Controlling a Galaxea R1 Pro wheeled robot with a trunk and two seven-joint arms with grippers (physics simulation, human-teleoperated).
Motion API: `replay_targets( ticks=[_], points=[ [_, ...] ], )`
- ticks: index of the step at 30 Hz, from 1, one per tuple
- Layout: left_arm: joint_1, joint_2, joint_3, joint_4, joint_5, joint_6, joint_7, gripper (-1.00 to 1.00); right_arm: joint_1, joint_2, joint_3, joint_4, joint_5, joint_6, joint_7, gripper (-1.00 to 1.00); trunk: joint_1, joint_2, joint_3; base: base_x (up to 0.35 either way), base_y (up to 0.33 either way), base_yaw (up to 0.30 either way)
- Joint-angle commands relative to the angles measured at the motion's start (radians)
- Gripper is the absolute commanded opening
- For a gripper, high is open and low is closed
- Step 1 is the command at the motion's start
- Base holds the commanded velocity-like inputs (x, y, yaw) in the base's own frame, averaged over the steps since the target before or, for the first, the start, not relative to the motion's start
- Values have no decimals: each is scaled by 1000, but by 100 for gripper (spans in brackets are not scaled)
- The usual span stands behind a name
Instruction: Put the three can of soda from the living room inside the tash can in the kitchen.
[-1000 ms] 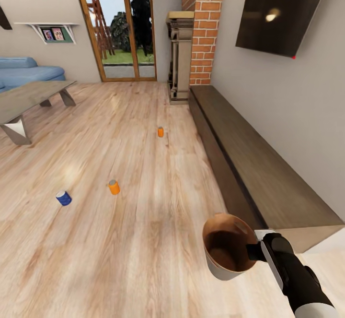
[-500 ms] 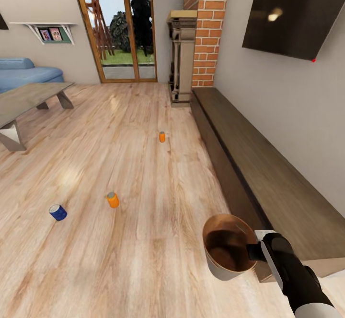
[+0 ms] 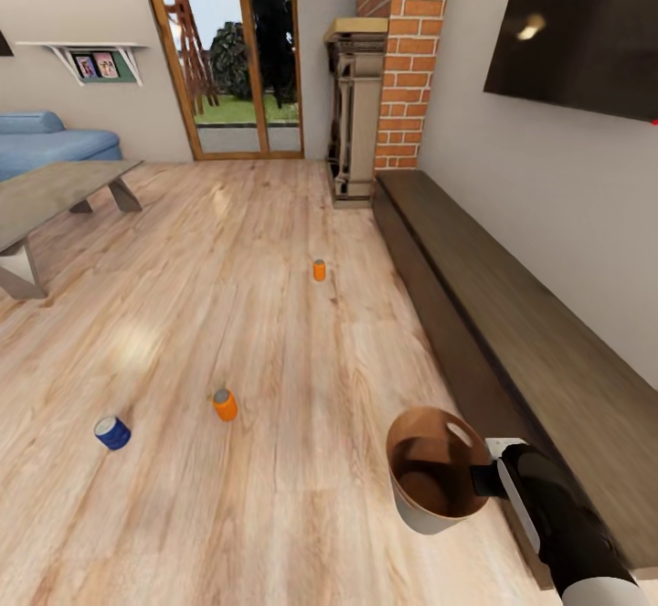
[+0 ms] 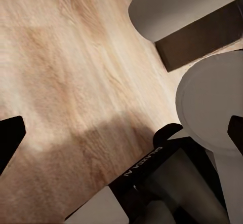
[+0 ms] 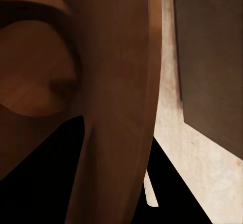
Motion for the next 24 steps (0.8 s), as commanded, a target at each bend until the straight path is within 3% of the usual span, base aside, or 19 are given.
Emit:
replay_targets(
  ticks=[1,24],
  points=[
    [0,0,0,0,0,0,0,100,0,0,0,0,-9,0,1,-100,0,0,0,296,172,0],
    [0,0,0,2,0,0,0,100,0,0,1,0,-9,0,1,-100,0,0,0,299,181,0]
  ],
)
